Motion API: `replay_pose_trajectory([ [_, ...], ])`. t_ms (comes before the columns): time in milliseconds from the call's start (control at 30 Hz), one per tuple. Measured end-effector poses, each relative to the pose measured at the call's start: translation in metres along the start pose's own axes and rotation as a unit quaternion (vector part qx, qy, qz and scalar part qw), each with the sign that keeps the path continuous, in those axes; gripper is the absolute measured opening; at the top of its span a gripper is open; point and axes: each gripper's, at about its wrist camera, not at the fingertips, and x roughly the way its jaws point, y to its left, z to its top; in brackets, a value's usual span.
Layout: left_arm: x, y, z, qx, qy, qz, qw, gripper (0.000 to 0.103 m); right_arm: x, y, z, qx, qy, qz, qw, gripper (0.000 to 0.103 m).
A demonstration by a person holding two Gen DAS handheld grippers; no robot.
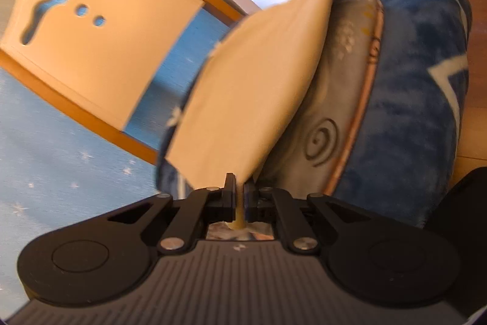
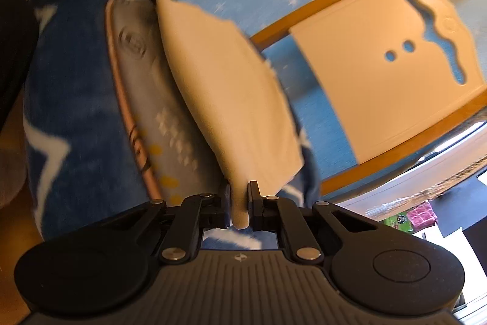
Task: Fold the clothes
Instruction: 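Lower the bundle onto the folded clothes stack and open both grippers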
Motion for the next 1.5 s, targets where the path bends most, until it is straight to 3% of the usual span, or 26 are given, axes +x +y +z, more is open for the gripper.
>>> replay_pose_trajectory([
  [300,-0.003,-0.03,-0.016,0.011,0.014,-0.011,0.9998,0.003,0.003,0.019,-0.008,-0.013,0.007,0.015,1.0,0.008],
  [400,-0.003,-0.029,-0.017,0.009,0.012,-0.005,0.9999,0.006,0.0,0.02,-0.011,-0.02,0.011,0.008,1.0,0.016],
  [600,-0.002,-0.034,-0.018,0.021,0.012,0.005,0.9997,0.003,0.0,0.017,-0.012,-0.006,0.007,0.01,1.0,0.007],
  [733,-0.012,-0.031,-0.018,0.011,0.007,0.007,0.9999,0.003,-0.009,0.013,-0.01,0.005,-0.003,0.005,1.0,0.007],
  [933,-0.006,-0.039,-0.019,0.023,0.017,0.005,0.9996,0.003,0.001,0.026,-0.014,-0.007,0.015,0.01,1.0,0.01],
  [1100,-0.012,-0.034,-0.026,0.002,0.025,0.006,0.9997,0.006,-0.007,0.021,-0.016,0.023,0.023,0.015,0.999,0.011],
  [1200,-0.02,-0.027,-0.034,-0.03,0.028,0.003,0.9992,0.007,-0.02,0.015,-0.014,0.075,0.009,0.032,0.997,0.011],
  [1367,-0.036,-0.01,-0.037,-0.107,0.015,0.006,0.9941,0.007,-0.025,-0.003,-0.003,0.187,-0.03,0.048,0.981,0.011],
  [1500,-0.034,-0.006,-0.028,-0.126,0.005,-0.001,0.992,0.007,-0.009,-0.008,0.002,0.23,-0.027,0.066,0.971,0.012],
])
